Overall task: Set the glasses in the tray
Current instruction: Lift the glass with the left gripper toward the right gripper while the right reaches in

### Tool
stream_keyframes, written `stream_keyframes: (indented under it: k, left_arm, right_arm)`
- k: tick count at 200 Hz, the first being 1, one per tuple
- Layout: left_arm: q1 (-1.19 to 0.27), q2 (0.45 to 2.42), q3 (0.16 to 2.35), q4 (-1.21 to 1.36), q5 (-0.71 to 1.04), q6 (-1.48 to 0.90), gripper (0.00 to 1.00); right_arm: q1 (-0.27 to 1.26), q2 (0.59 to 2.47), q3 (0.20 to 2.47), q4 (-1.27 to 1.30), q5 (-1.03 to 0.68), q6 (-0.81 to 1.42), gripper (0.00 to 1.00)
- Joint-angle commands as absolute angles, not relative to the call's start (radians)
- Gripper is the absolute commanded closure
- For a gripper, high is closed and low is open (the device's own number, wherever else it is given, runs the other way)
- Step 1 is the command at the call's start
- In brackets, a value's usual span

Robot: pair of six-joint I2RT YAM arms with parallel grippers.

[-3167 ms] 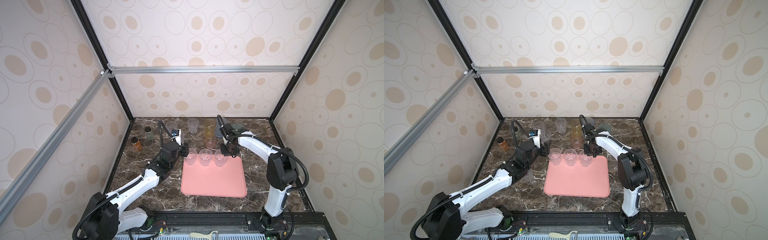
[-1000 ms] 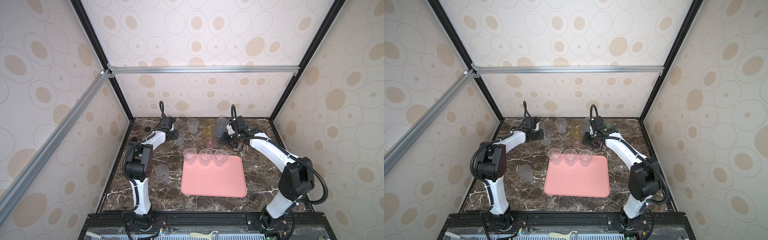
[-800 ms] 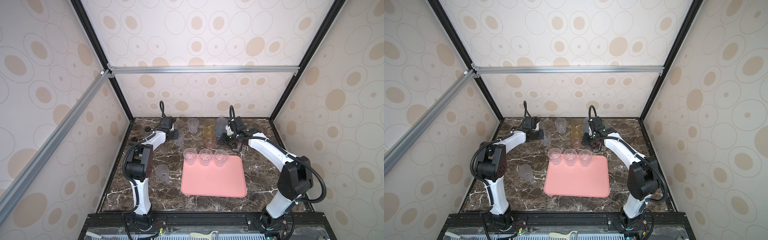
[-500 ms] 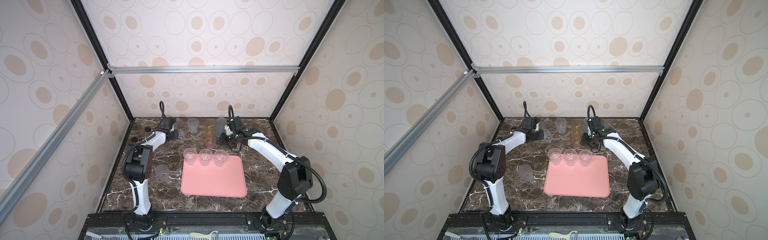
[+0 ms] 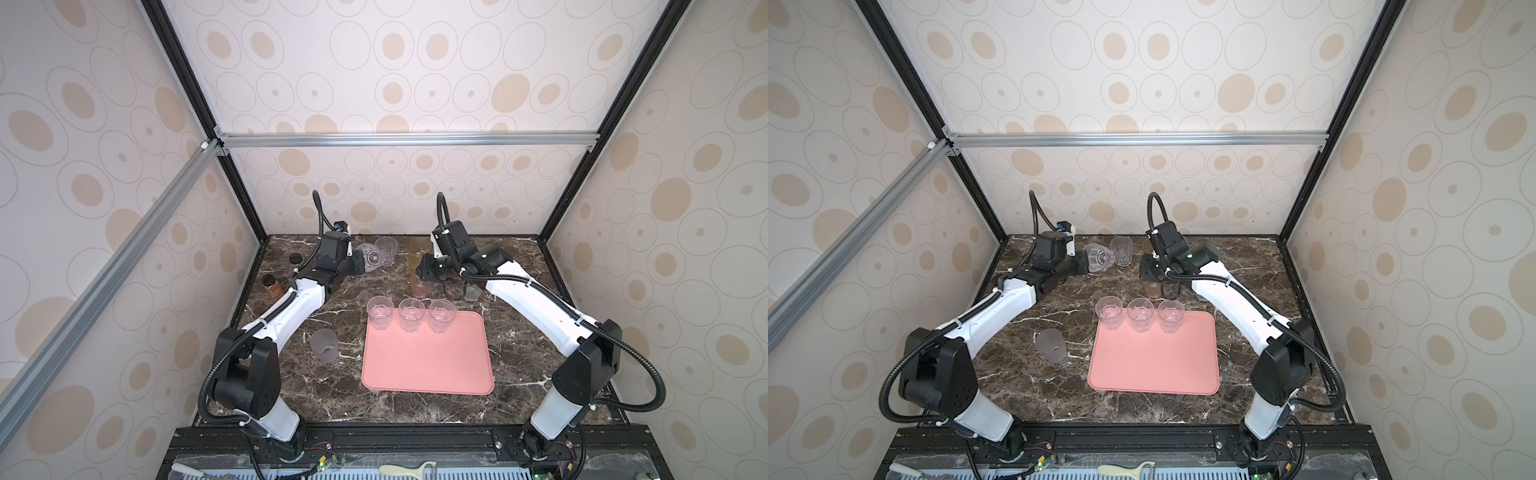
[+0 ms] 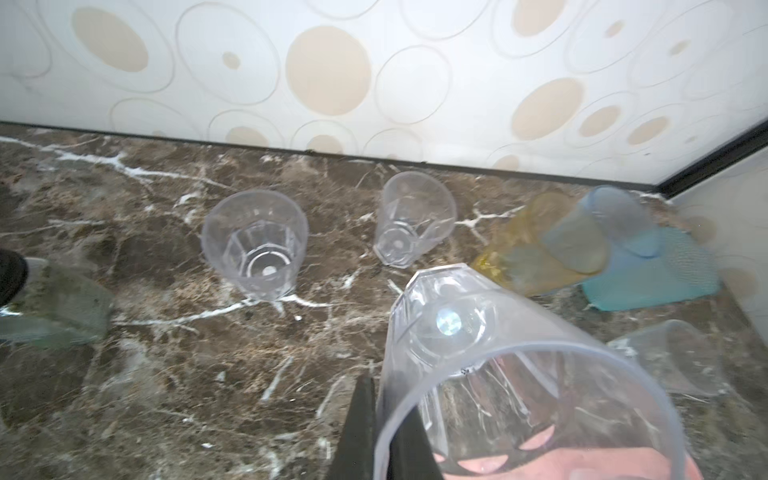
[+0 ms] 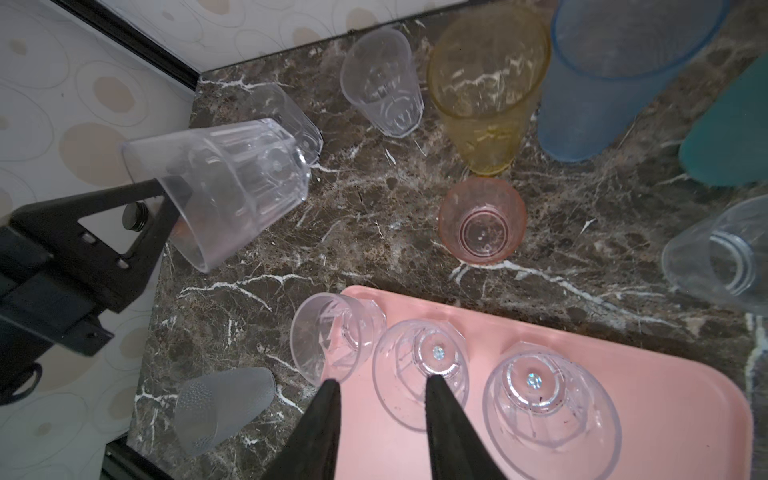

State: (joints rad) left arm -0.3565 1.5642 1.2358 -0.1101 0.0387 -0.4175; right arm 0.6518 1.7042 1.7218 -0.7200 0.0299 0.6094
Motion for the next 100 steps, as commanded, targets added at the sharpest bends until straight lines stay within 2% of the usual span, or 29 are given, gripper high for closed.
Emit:
stream_keyframes:
  k: [1, 37, 100]
  left_arm:
    - [-0.41, 1.515, 1.197, -0.027, 0.02, -0.521, 1.0]
    - [-0.47, 1.46, 1.143, 0.026, 0.023, -0.608, 1.0]
    - [-0.553, 1.43, 1.123, 0.037, 0.035, -0.653, 1.0]
  right_arm:
    - [0.726, 1.713, 1.797, -0.773, 0.23, 0.539, 0.62]
    - [0.842, 1.761, 1.929, -0.827, 0.402, 0.408, 0.59]
    - [0.863, 1.87, 2.024, -0.908, 0.462, 0.353, 0.61]
